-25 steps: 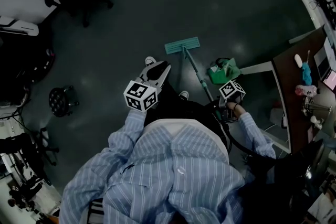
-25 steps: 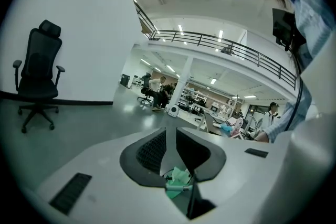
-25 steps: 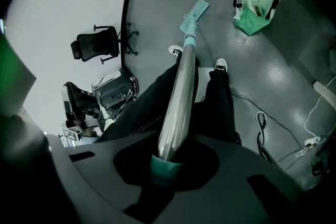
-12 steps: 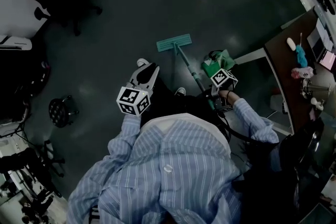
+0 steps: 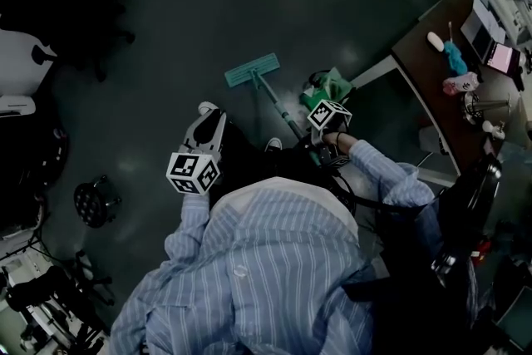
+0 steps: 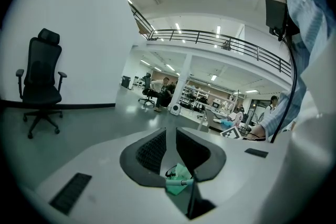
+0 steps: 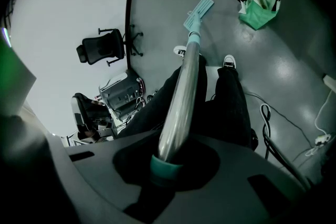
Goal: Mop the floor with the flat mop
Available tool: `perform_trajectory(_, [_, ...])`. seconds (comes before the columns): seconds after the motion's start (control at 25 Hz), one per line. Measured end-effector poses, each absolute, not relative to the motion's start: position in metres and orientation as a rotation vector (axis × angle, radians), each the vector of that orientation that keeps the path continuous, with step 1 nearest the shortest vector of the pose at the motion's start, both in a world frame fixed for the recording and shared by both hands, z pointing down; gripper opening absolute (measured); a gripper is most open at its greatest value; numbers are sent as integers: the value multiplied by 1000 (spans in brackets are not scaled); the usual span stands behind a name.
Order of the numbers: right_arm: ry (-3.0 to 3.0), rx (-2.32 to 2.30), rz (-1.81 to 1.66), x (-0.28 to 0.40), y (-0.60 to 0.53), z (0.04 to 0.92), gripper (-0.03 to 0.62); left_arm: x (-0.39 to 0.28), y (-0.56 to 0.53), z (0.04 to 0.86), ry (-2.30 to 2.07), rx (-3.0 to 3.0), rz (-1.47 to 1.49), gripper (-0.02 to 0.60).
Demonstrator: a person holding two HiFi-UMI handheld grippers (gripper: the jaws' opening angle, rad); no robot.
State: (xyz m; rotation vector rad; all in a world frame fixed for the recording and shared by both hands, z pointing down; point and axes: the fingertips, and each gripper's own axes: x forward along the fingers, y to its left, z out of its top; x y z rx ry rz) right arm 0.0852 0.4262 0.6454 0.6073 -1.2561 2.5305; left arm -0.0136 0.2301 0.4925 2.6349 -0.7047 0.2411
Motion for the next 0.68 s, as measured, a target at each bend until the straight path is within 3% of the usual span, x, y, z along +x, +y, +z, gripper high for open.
perform_trajectory(0.68, [-1276,631,2564,78,423,639,41,-24,227,490,-714,2628,234,60])
